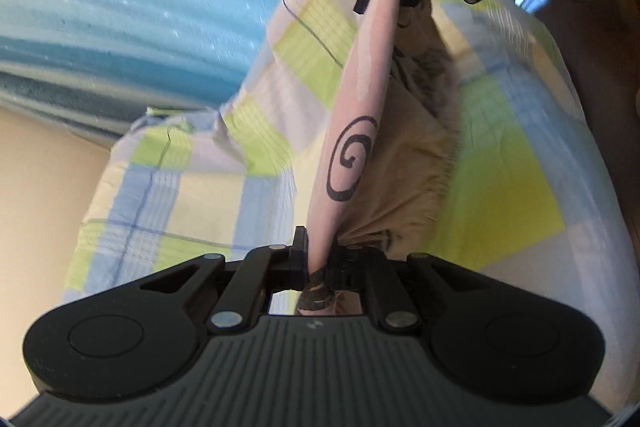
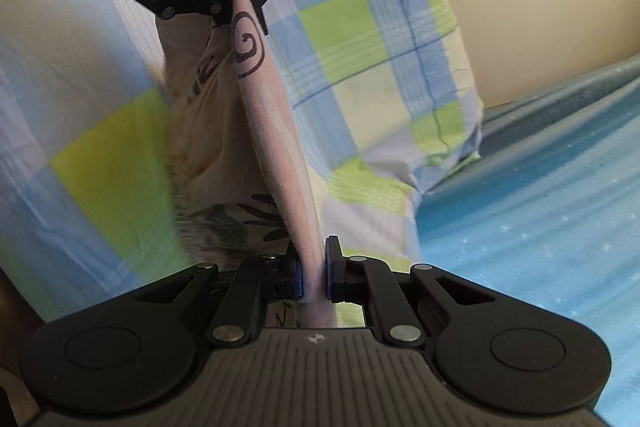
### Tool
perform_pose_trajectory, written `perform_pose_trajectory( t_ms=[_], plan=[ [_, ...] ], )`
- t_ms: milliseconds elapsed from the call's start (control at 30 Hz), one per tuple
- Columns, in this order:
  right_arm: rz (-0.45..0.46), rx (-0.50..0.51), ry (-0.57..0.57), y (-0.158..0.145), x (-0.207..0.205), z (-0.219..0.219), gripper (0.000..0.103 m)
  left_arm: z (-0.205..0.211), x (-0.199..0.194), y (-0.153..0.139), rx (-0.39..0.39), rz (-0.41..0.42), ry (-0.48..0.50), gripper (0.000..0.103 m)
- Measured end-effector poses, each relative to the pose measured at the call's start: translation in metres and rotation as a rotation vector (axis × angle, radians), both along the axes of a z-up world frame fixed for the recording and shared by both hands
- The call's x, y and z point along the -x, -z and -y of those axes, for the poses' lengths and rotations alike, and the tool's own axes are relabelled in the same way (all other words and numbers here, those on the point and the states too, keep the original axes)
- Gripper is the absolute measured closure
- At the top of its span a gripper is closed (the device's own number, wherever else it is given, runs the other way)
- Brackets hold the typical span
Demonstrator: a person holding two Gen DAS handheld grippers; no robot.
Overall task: Fold clothes
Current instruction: 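Lift the held pants and carry them over the blue blanket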
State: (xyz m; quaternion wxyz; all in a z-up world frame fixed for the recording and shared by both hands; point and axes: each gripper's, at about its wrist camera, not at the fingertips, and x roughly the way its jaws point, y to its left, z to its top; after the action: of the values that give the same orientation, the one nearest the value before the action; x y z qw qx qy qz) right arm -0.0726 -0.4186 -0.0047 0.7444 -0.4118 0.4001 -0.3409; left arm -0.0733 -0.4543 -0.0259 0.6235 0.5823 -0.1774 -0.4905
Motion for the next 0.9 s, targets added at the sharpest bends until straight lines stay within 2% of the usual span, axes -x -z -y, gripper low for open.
perform_pose_trajectory(
  t_ms=[567,900],
  plan=[
    [0.018,0.076,0.289,-0.054,0.156,-0.051,0.095,0.025,0.150,-0.055,0.075,0.033,0.328,0.096],
    [0.021,0.089,0.461,-0.066,0.233,-0.085,0.095,0.038,0.233,-0.066,0.076,0.037,0.520,0.096]
  ],
)
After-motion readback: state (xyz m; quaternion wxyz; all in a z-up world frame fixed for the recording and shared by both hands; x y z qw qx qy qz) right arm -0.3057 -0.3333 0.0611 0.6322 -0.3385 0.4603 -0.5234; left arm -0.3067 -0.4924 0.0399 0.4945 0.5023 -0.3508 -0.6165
